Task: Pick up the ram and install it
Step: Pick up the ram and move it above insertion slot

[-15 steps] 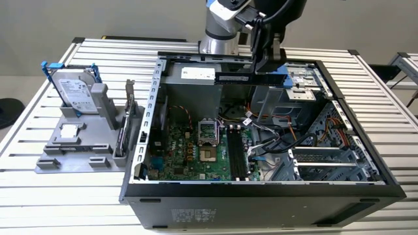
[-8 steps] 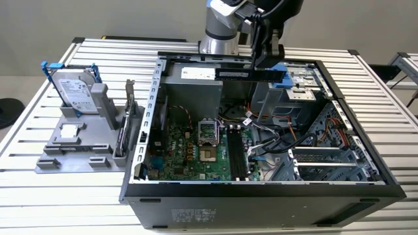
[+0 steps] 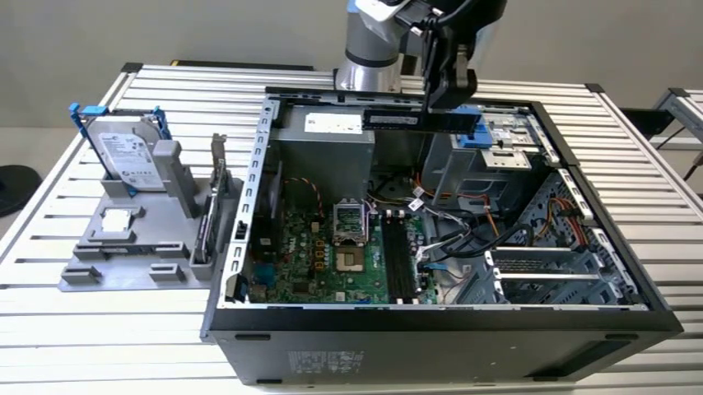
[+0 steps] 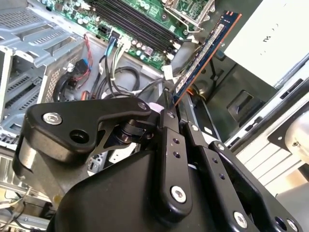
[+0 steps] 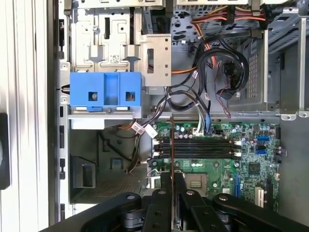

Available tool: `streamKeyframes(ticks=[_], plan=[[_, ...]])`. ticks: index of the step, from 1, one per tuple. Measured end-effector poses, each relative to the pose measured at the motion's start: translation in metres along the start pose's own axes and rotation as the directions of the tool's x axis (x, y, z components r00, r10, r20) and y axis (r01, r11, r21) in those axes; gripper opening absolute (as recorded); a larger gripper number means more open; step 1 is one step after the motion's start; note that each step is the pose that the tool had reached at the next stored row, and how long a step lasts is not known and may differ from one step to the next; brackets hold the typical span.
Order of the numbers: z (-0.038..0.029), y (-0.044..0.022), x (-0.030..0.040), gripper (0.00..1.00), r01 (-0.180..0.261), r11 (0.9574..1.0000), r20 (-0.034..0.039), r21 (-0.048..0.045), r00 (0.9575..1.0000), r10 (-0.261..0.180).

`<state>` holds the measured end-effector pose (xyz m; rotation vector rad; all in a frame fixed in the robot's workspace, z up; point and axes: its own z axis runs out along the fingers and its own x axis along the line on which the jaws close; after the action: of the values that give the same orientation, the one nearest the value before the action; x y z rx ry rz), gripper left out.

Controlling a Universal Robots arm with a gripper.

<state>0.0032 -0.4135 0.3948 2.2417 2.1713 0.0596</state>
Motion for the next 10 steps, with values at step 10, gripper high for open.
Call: streamKeyframes(ticks=[10], plan=[[0.0010, 0.0023, 0.0123, 0.00, -0.011, 0.9999, 0.0007, -0.0002, 0.9999, 0.011]])
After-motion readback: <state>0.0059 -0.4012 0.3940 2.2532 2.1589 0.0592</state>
